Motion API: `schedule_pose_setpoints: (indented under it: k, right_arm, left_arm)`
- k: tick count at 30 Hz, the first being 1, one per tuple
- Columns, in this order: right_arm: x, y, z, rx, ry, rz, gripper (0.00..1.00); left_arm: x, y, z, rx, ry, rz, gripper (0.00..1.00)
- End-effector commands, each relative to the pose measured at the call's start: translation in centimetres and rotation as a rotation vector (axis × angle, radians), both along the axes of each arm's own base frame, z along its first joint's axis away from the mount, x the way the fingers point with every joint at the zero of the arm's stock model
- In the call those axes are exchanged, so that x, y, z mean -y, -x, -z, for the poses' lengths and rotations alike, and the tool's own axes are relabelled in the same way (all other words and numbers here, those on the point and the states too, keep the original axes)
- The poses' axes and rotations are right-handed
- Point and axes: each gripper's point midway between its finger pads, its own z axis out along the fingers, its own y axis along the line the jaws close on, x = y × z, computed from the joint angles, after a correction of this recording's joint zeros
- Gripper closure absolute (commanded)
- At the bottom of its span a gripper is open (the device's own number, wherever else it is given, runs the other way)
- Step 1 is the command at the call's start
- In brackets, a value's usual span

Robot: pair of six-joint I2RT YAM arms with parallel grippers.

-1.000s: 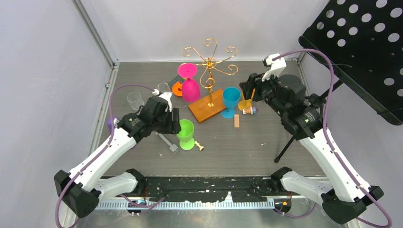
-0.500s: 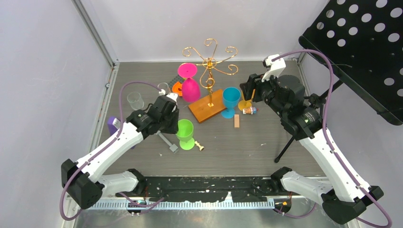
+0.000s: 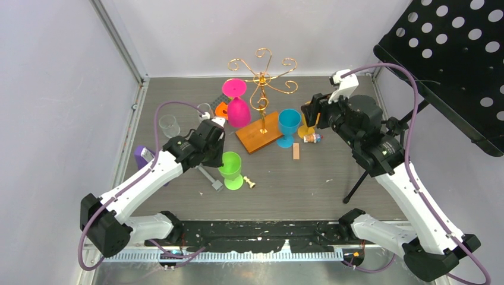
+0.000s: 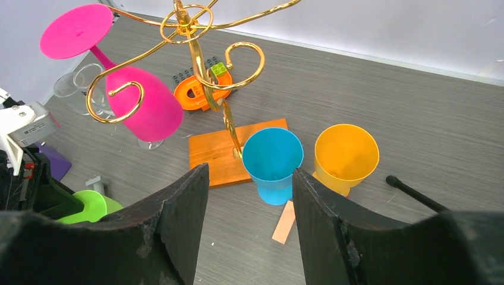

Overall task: Place the wine glass upside down on the wine glass rack
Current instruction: Pick up the wine glass at the center of the board.

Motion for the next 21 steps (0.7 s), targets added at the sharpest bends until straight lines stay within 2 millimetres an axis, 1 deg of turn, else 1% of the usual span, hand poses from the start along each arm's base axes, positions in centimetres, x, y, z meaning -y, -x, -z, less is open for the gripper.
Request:
schedule_pose_setpoints:
  k: [1, 2, 7, 11, 13, 15, 18, 20, 21]
  right_arm:
    - [0.7, 0.3, -1.2, 0.047, -0.002, 0.020, 0.40]
    - [0.8, 0.3, -1.3, 0.048, -0.002, 0.023, 0.40]
    - [1.1, 0.7, -2.0, 0.064, -0.015, 0.025, 0.40]
    - [1.5, 1.8, -2.9, 0.085, -0.038, 0.018, 0.40]
    - [1.3, 2.5, -3.4, 0.096, -0.060, -0.010, 0.40]
    - [1.1, 3.4, -3.9, 0.102, -0.089, -0.035, 0.40]
    - [0.7, 4.4, -3.9, 0.076, -0.143, -0.060, 0.40]
    - [0.2, 5.0, -3.8, 0.053, -0.176, -0.088, 0.39]
    - [-0.5, 5.5, -3.7, 0.037, -0.190, -0.134, 0.39]
  left_arm:
    - [0.4, -0.8, -1.2, 0.058, 0.022, -0.002, 0.98]
    - [0.3, -0.7, -1.3, 0.060, 0.022, -0.003, 1.00]
    - [0.1, 0.0, -2.6, 0.098, 0.060, 0.026, 1.00]
    - [0.8, 1.5, -5.0, 0.171, 0.177, 0.111, 1.00]
    - [0.6, 2.1, -6.1, 0.221, 0.223, 0.129, 1.00]
    - [0.2, 2.7, -7.5, 0.277, 0.261, 0.134, 1.00]
    - [-0.5, 3.4, -9.8, 0.367, 0.323, 0.131, 1.00]
    - [-0.5, 3.8, -11.8, 0.437, 0.392, 0.134, 1.00]
    - [-0.5, 4.1, -13.0, 0.475, 0.431, 0.143, 1.00]
